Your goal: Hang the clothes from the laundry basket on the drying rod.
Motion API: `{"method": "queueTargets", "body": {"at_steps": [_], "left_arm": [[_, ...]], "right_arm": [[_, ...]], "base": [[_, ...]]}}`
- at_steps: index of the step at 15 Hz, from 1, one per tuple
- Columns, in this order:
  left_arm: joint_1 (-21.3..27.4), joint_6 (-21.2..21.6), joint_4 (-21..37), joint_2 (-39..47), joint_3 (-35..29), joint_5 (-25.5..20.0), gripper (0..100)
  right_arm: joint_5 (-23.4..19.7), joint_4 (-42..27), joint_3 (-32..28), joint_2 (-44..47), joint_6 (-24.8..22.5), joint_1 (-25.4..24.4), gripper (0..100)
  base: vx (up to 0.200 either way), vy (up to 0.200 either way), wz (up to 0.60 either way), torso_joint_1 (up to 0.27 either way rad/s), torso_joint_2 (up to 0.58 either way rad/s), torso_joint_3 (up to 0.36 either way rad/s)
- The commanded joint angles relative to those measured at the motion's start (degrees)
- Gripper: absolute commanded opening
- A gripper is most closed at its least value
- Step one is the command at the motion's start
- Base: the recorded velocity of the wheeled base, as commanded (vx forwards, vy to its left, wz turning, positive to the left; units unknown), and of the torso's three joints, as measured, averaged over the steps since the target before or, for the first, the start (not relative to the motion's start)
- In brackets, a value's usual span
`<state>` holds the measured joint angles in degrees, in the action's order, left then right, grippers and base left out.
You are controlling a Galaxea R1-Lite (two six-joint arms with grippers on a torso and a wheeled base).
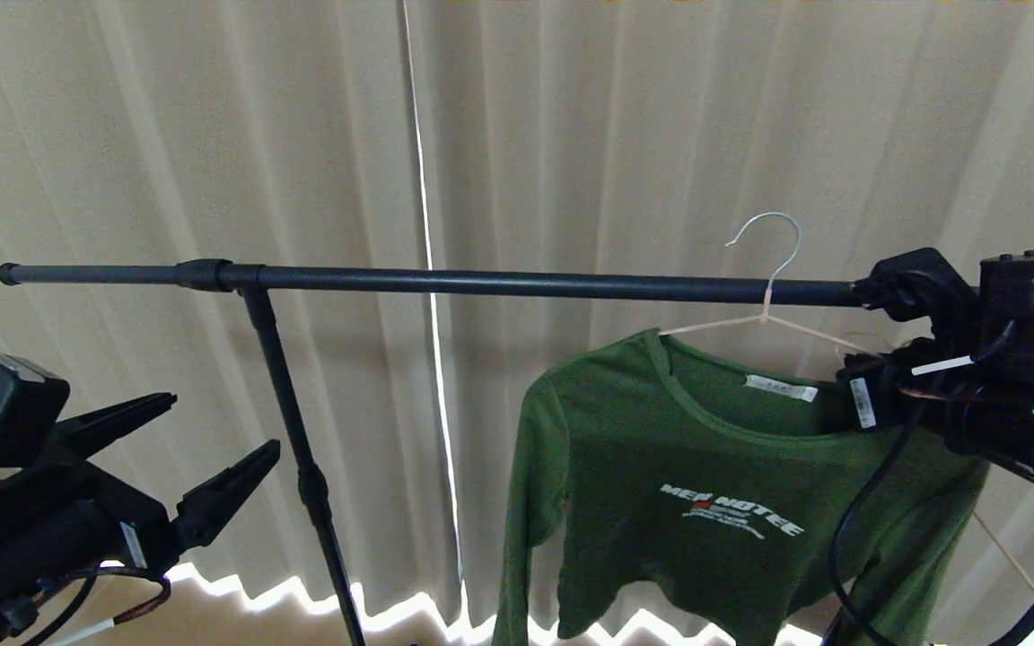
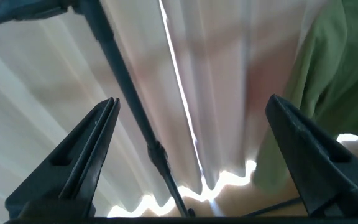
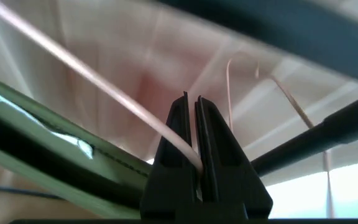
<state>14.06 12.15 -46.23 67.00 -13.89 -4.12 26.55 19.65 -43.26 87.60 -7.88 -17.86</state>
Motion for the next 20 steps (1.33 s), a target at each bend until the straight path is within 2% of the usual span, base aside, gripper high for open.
{"method": "queueTargets", "body": {"at_steps": [1,5,7,10,15,18,20], "left_arm": [[0.01,-0.03,0.0,0.06,0.0,-0.01,100],[0.01,0.15,0.0,0.15,0.0,-0.01,100],[0.01,0.15,0.0,0.24,-0.09,-0.01,100],[-0.17,0.06,0.0,0.24,-0.18,-0.01,100],[-0.34,0.06,0.0,0.06,-0.18,-0.01,100],[-0.34,0.06,0.0,0.06,-0.18,-0.01,100],[-0.26,0.06,0.0,0.24,-0.09,-0.01,100]], "right_arm": [[1.13,-0.49,0.64,-0.94,-0.12,-2.53,0],[7.64,-2.86,0.55,-1.38,-0.65,-8.07,0],[8.25,-5.33,0.11,-1.64,-1.62,-9.12,0],[8.25,-4.8,0.02,-1.64,-4.08,-10.53,0],[7.99,-5.06,0.29,-2.0,-4.34,-14.57,0],[8.17,-5.33,0.2,-1.91,-4.34,-14.57,0],[9.92,-4.89,0.46,-2.35,-4.34,-14.57,0]], "base": [[0.0,0.0,0.0,0.0,0.0,0.0],[0.0,0.0,0.0,0.0,0.0,0.0],[0.0,0.0,0.0,0.0,0.0,0.0],[0.0,0.0,0.0,0.0,0.0,0.0],[0.0,0.0,0.0,0.0,0.0,0.0],[0.0,0.0,0.0,0.0,0.0,0.0],[0.0,0.0,0.0,0.0,0.0,0.0]]}}
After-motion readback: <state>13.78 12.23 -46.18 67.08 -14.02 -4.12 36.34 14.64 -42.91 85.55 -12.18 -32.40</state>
